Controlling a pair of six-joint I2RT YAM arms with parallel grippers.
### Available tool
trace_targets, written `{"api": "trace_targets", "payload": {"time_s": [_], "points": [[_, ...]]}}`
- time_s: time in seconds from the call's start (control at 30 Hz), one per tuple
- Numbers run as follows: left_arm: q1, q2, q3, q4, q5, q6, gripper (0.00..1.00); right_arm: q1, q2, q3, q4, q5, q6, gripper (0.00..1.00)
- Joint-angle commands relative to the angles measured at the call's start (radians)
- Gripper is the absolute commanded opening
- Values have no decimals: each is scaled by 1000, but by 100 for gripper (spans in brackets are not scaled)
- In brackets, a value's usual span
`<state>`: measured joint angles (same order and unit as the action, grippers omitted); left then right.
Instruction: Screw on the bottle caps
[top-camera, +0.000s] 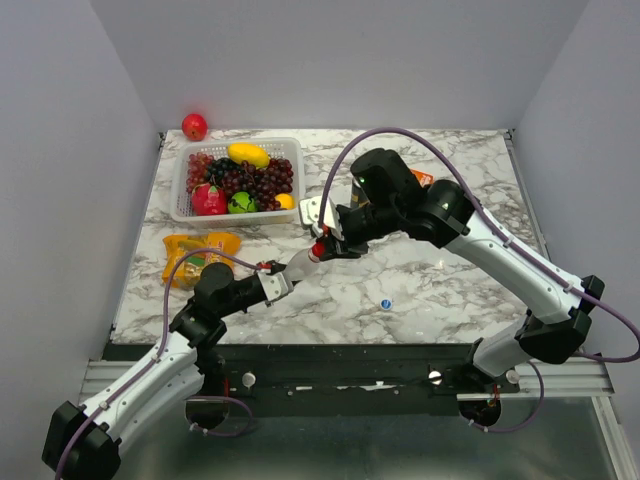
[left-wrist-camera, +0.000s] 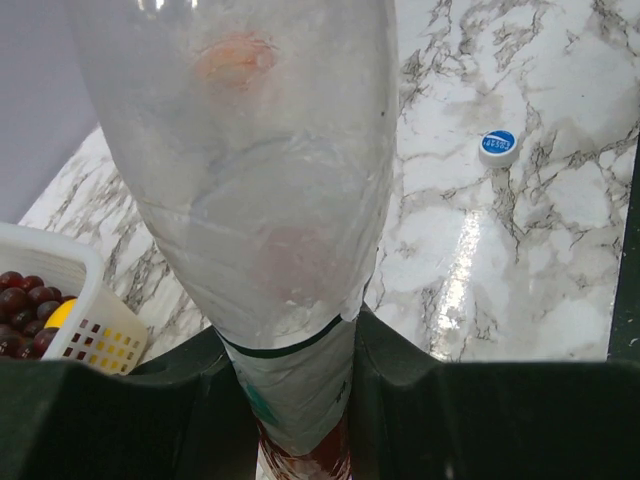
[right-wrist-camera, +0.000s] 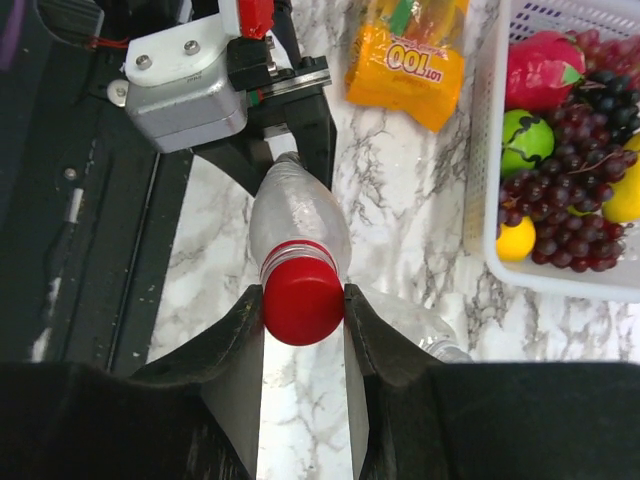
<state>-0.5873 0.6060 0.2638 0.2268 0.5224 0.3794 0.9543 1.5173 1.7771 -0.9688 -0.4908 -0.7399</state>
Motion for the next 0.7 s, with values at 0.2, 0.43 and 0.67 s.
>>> {"api": "trace_targets", "payload": {"time_s": [0.2, 0.43, 0.67], "points": [[-19, 12, 100, 390, 94, 50, 0, 0, 99, -13, -15, 110, 181, 33], [-19, 66, 164, 355, 11, -85, 0, 3, 121, 39, -74, 31, 156, 33], [-19, 54, 187, 310, 59, -119, 0, 3, 139, 45, -99, 60, 131, 35]]}}
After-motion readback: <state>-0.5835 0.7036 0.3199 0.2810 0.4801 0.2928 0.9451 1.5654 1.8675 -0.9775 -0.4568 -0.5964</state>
